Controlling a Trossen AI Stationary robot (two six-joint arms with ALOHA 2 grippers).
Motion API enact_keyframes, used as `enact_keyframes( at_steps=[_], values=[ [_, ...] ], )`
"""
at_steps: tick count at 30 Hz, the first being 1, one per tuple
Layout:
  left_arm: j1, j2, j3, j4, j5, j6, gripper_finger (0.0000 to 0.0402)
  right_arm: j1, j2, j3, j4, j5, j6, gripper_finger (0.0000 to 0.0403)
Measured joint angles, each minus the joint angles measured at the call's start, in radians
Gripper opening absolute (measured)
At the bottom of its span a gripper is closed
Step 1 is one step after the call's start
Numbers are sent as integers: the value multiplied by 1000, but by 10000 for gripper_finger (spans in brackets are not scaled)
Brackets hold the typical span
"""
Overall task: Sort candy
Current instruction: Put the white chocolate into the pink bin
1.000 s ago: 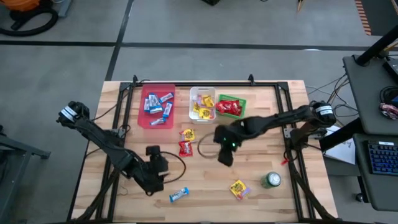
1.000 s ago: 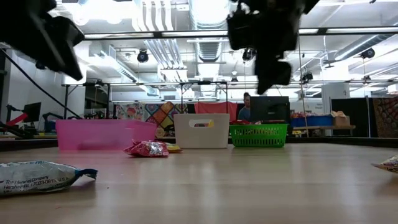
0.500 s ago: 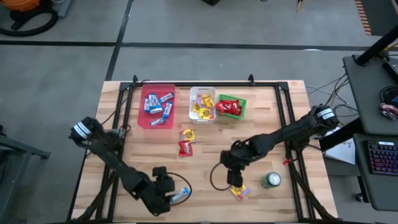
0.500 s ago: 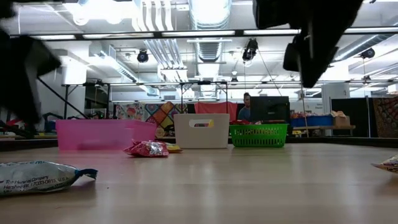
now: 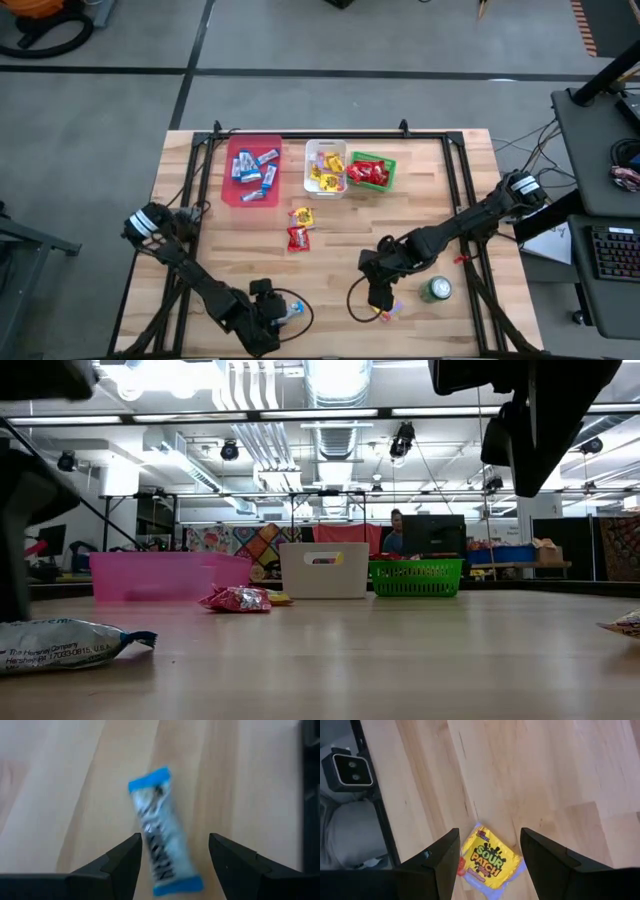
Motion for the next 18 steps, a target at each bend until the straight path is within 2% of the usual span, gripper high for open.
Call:
enact_keyframes(
  at_steps=[9, 13, 18],
  values=[
    [-8, 23, -14, 2, -3, -30, 199, 6, 6, -1, 1, 25, 36, 198],
    [-9, 23, -26, 5, -8, -58, 159, 7, 6, -1, 0, 42, 33, 198],
    [-11, 20, -27, 8, -9, -80, 86, 7, 6, -1, 0, 44, 11, 198]
  ],
)
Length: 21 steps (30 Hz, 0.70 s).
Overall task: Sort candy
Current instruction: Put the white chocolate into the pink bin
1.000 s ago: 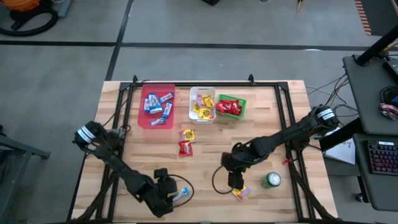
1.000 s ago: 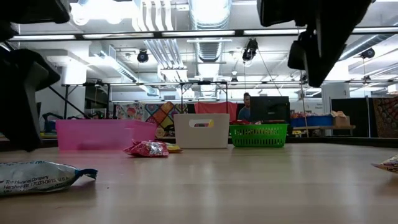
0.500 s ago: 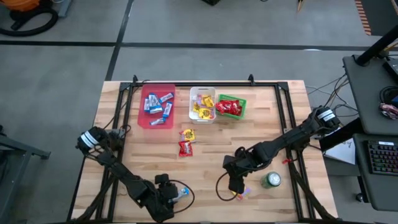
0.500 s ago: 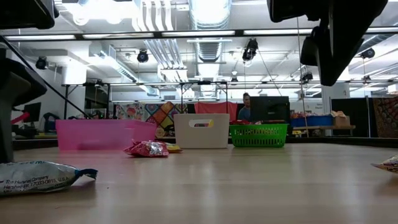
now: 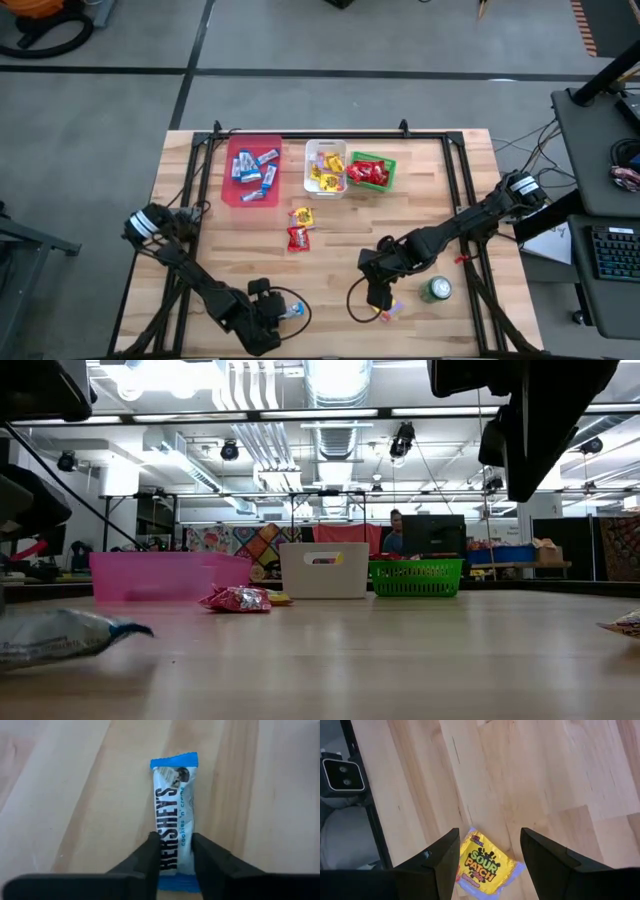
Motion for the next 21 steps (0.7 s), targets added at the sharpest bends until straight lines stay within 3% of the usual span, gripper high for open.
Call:
enact_keyframes(
  at_steps=[7, 11, 21],
  values=[
    [0, -40, -2, -21, 8, 17, 9, 2, 0, -2, 1, 31, -57, 198],
    [0, -119, -2, -125, 3, 18, 5, 2, 0, -7, 3, 34, -93, 198],
    [104, -400, -2, -553, -177, -1, 5, 2, 1, -13, 15, 52, -147, 198]
  ],
)
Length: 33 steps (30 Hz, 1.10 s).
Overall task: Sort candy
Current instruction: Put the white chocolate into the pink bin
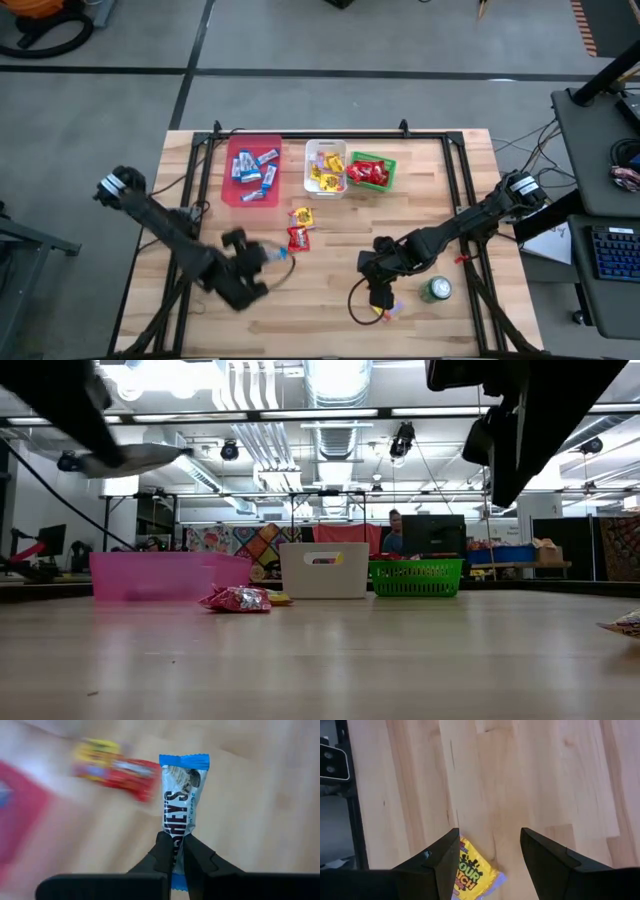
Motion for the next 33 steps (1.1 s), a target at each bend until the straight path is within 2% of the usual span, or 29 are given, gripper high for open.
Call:
enact_keyframes(
  at_steps=[3, 6, 11, 16, 20, 22, 27, 33],
  values=[
    [98, -70, -1, -140, -55, 38, 5, -3, 0, 0, 20, 16, -25, 198],
    [235, -134, -3, -239, -88, 133, 5, -3, 0, 0, 40, 77, -57, 198],
    [543, -219, -35, -241, -106, 380, 5, -3, 0, 0, 50, 159, -77, 198],
    [887, -262, -121, -76, -44, 629, 5, -3, 0, 0, 52, 239, -77, 198],
    [1135, -262, -226, 174, 137, 787, 6, -5, 0, 0, 77, 270, -83, 198],
    [1232, -250, -272, 288, 194, 812, 8, -5, 0, 0, 90, 270, -88, 198],
    [1375, -218, -319, 373, 210, 820, 32, -5, 0, 0, 103, 270, -88, 198],
    [1403, -200, -316, 377, 208, 865, 82, -9, 0, 0, 122, 270, -99, 198]
  ],
)
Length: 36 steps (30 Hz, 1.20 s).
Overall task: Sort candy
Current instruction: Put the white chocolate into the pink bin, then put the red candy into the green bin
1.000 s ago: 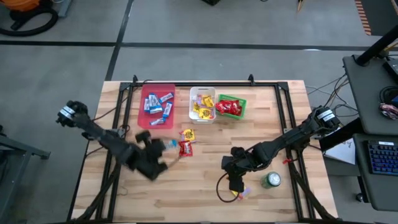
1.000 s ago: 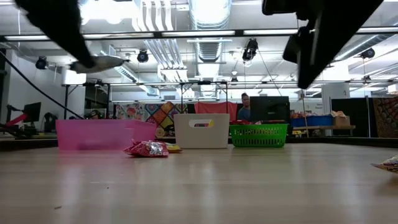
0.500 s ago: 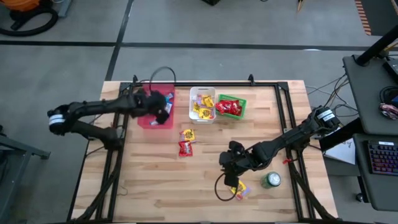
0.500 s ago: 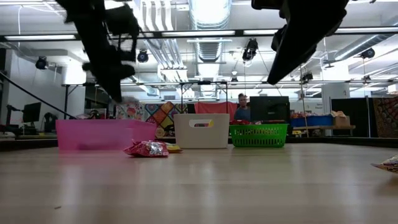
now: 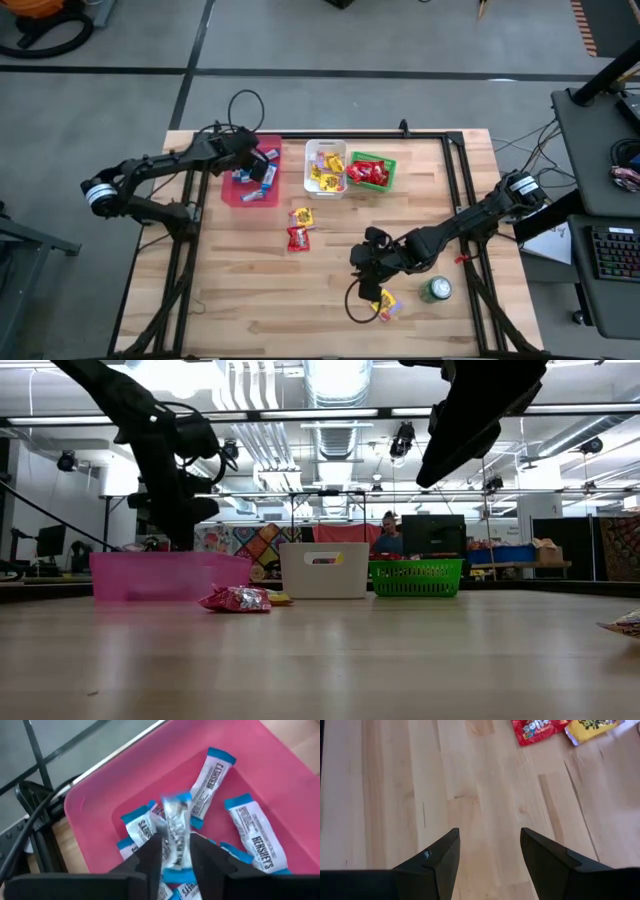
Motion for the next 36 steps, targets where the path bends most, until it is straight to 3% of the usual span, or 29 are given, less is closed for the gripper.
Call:
enact_keyframes(
  at_steps=[7, 13, 18, 27, 32, 36],
  values=[
    [-6, -3, 29, -12, 3, 24, 143, -11, 0, 0, 18, 0, -2, 198],
    [-97, -47, 34, -26, 79, 24, 157, -15, 0, 0, 19, -5, 51, 198],
    [-278, -96, 27, -26, 111, 24, 152, -20, 0, 0, 17, -12, 62, 198],
    [-737, -106, 25, 43, 102, 14, 148, -23, 0, 0, 16, -46, 36, 198],
    [-938, -53, 22, 135, -6, -26, 163, -23, 0, 0, 16, -46, 25, 198],
    [-1007, 17, 22, 177, -112, -98, 197, -23, 0, 0, 16, -46, 25, 198]
  ],
)
